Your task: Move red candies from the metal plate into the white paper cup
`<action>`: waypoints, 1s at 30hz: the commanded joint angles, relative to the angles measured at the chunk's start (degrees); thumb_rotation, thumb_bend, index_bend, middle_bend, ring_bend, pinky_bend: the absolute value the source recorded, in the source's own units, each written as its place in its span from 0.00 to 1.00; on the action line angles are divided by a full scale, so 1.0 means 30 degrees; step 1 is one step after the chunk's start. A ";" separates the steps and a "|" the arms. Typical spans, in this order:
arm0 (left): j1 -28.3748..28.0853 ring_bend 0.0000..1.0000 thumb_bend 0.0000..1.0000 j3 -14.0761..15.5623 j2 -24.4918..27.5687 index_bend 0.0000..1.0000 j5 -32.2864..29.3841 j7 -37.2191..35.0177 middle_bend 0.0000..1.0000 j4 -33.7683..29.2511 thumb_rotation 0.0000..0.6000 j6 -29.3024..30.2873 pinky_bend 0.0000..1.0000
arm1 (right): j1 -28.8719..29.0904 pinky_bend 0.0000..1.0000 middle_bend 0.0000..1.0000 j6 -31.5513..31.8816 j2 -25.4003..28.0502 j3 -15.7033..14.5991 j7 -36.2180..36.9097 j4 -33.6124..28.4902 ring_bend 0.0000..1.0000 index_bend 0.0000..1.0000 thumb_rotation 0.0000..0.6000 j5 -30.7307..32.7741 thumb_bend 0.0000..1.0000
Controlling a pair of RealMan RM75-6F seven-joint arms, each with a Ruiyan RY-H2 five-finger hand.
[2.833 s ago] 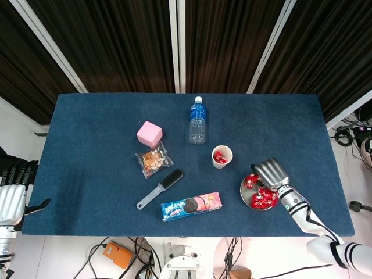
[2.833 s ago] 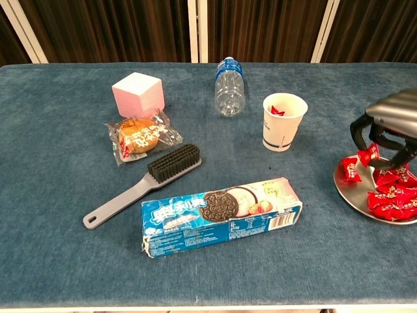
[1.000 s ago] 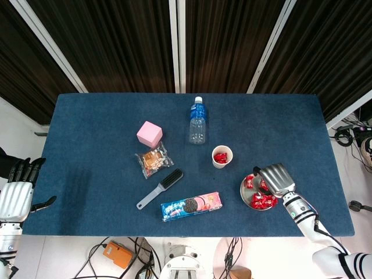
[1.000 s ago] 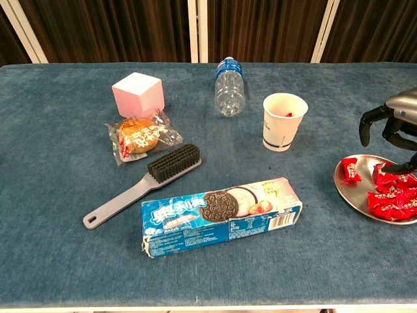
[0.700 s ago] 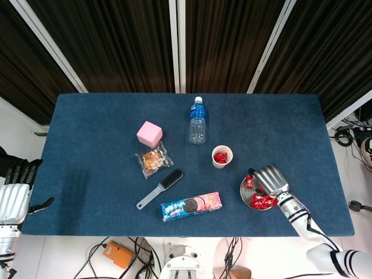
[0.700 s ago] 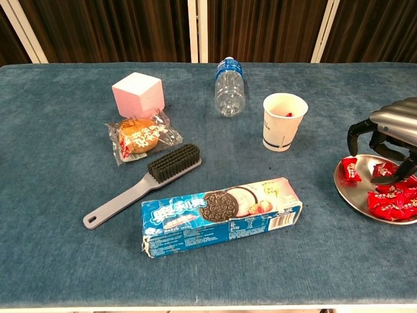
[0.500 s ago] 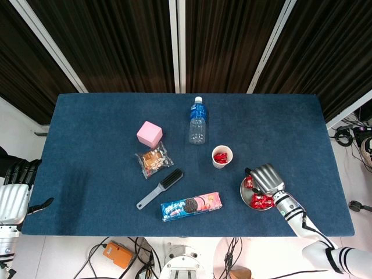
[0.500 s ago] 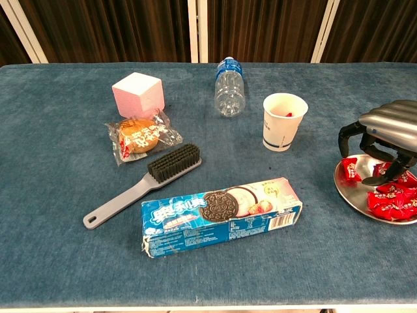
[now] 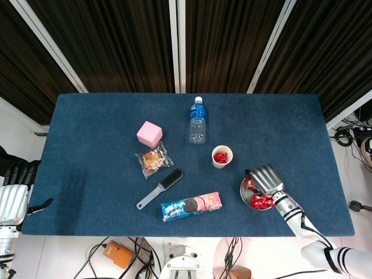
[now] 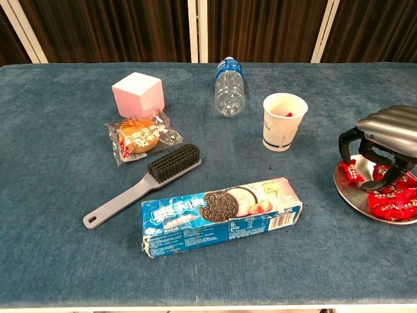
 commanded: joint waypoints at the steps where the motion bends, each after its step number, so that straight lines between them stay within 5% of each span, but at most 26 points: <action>1: -0.0004 0.00 0.00 -0.0003 -0.0009 0.07 0.0002 -0.0015 0.10 0.0020 1.00 -0.0007 0.00 | 0.0001 1.00 0.91 -0.0087 -0.0061 0.0022 -0.0001 0.0057 1.00 0.55 1.00 0.0025 0.33; 22: 0.0019 0.00 0.00 -0.0016 -0.0185 0.07 -0.0011 -0.0299 0.10 0.0364 1.00 -0.0020 0.00 | -0.0230 1.00 0.91 0.0489 0.0669 0.0484 0.0033 -0.1006 1.00 0.65 1.00 -0.0095 0.51; 30: -0.0072 0.00 0.00 -0.0072 -0.0144 0.07 0.0092 -0.0241 0.10 0.0307 1.00 -0.0002 0.00 | 0.0832 1.00 0.91 0.1150 0.2413 0.2920 0.1541 -0.3795 1.00 0.64 1.00 -0.0104 0.51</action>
